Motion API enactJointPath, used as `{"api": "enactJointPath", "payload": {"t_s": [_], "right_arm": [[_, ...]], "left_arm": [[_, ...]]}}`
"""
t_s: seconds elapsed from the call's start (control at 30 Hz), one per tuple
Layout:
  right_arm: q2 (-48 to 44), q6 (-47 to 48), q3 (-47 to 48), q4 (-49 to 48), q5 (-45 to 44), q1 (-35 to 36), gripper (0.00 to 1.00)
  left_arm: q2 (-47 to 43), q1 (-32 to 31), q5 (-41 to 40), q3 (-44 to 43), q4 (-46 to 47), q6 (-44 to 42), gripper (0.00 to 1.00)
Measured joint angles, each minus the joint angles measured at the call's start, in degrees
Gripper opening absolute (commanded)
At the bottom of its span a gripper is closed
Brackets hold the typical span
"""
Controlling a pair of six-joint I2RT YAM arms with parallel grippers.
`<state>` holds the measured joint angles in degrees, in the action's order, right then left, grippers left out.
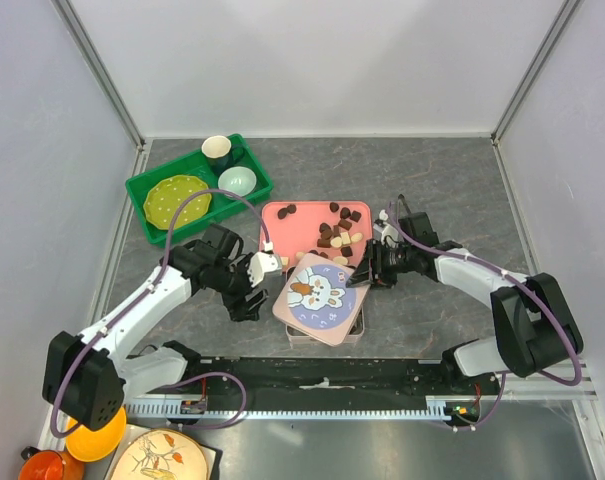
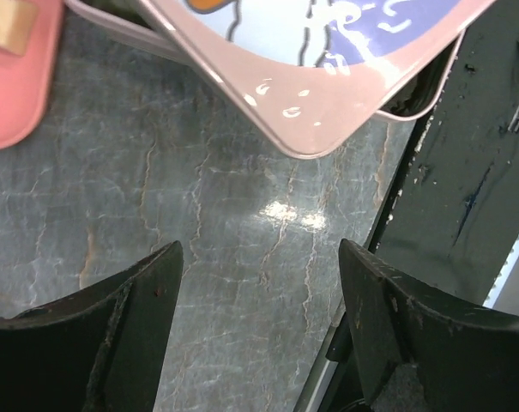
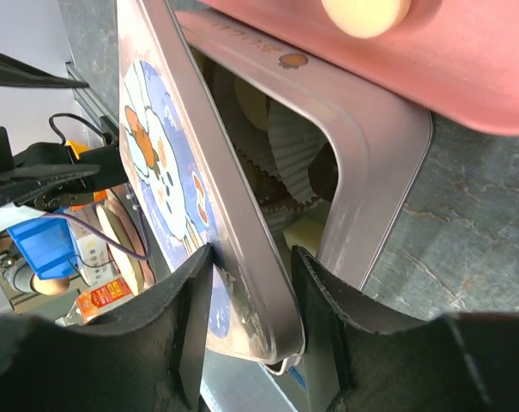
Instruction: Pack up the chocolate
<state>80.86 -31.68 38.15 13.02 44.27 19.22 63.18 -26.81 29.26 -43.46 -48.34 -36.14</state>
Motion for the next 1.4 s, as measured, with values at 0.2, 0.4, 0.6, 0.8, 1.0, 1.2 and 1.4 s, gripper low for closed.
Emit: {"api": "enactJointPath", "payload": {"t_s": [0.2,0.4,0.6,0.8,1.0,1.2,1.4], "right_arm": [[0.4,0.0,0.5,-0.5,-0.5,0.0,0.53],[0.4,0.1,0.9,-0.4,-0.9,-0.2,0.59],[0.4,0.2,1.1,0.1,-2.1,-0.3,0.63],[-1.4,0.3,1.4,2.4,-4.0,-0.4,0.70],[-5.9,1.2,2.1,6.7,-7.4,-0.4,0.57],[-12.1,1.9,4.2,13.9,-14.8,-0.6,0.38],[-19.7,1.5,7.4,19.9,-28.0,-0.7,0.38]], "left_arm": [[1.9,-1.5,1.4,0.1,0.8,-1.5,0.79],[6.4,-3.4,1.3,0.2,3.6,-1.7,0.75],[11.3,-5.9,1.0,0.2,6.6,-1.6,0.73],[13.0,-7.8,0.3,0.1,9.4,-1.2,0.71],[13.6,-8.9,-0.7,-0.1,11.4,-0.1,0.70],[13.6,-9.6,-1.5,-0.1,12.8,0.7,0.68],[13.6,-10.0,-2.3,-0.1,13.0,0.8,0.66]]}}
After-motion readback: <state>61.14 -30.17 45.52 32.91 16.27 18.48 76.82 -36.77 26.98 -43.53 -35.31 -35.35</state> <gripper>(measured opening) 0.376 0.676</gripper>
